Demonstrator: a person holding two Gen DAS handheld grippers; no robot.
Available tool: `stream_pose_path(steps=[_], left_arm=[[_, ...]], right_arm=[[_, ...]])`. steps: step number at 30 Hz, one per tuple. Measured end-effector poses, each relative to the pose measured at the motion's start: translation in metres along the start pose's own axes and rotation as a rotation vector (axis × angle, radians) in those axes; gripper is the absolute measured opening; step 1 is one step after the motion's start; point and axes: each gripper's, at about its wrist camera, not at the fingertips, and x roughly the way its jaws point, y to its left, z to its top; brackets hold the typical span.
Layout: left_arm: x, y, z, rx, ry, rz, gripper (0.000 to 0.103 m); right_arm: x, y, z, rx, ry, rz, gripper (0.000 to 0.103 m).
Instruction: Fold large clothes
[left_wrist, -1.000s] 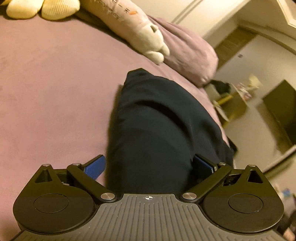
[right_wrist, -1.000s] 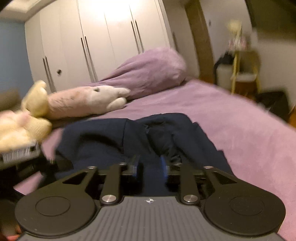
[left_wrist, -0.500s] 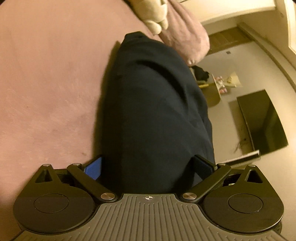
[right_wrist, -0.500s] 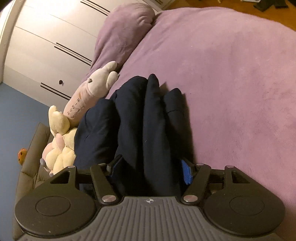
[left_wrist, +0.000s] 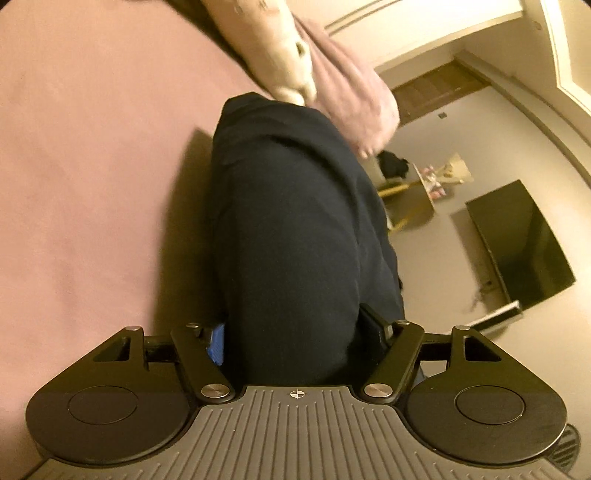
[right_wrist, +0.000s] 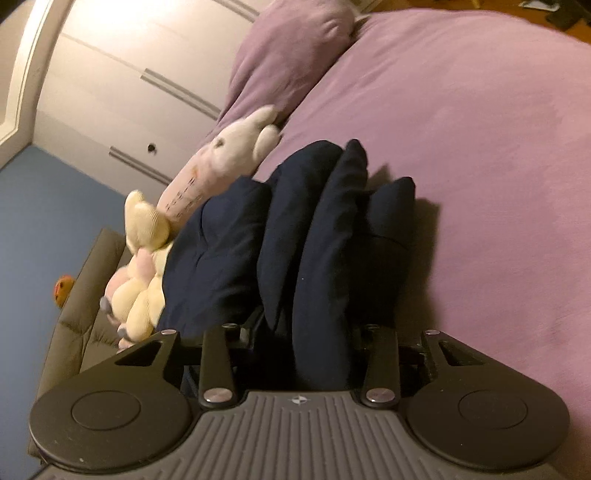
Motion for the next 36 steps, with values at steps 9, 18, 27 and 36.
stream_pose_path(steps=[9, 18, 27, 36], left_arm=[[-0.062, 0.045, -0.001, -0.076, -0.023, 0.173, 0.085], [-0.074, -0.003, -0.003, 0.096, -0.244, 0.409, 0.098], [0.001, -0.028, -0.008, 0.135, -0.338, 0.487, 0.103], [0.047, -0.010, -0.006, 0.205, -0.315, 0.619, 0.103]], right_arm=[[0.050, 0.050, -0.047, -0.059, 0.047, -0.011, 0.058], [-0.006, 0.160, -0.076, -0.466, -0.237, -0.213, 0.047], [0.095, 0.162, -0.103, -0.655, -0.304, -0.389, 0.039], [0.100, 0.114, -0.114, -0.641, -0.349, -0.357, 0.037]])
